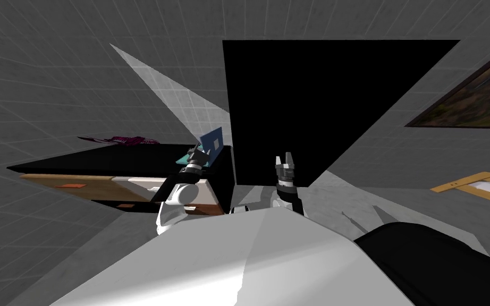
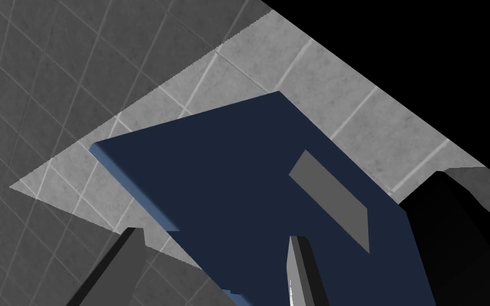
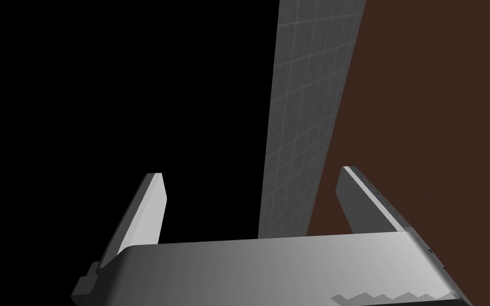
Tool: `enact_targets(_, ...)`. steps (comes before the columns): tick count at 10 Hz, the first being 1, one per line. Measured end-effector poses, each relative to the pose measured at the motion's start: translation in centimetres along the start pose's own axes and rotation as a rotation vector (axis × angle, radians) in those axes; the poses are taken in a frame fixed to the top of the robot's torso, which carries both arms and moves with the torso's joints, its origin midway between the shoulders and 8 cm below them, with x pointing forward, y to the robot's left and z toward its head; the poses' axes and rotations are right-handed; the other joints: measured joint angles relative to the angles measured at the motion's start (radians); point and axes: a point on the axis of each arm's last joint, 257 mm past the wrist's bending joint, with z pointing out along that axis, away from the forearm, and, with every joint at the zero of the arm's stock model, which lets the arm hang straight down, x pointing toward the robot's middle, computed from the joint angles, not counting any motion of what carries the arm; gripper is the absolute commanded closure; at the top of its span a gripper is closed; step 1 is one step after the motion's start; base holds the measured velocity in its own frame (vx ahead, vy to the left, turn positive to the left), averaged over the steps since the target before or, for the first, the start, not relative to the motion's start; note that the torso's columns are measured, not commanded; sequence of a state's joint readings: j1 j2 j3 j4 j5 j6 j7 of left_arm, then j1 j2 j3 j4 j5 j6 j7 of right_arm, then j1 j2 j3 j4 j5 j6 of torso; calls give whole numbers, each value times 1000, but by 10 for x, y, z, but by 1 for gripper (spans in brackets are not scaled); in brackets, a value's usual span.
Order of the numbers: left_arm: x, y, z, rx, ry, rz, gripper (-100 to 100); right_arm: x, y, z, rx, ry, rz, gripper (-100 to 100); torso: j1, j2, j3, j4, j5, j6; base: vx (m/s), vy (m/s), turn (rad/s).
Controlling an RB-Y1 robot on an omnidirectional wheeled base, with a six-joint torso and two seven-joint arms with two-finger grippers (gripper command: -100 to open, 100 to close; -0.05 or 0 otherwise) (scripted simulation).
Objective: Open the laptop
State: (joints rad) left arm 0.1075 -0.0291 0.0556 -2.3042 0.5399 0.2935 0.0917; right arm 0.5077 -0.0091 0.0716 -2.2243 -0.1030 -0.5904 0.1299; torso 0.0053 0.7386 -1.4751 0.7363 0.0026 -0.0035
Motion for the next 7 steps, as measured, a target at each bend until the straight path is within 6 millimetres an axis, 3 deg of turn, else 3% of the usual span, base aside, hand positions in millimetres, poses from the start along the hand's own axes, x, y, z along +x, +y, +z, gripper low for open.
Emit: enact_targets(7, -45, -26, 16, 17, -84, -132, 100, 0, 0, 0, 0, 0, 0, 0, -4, 0, 0, 3, -2, 2, -12, -17, -38)
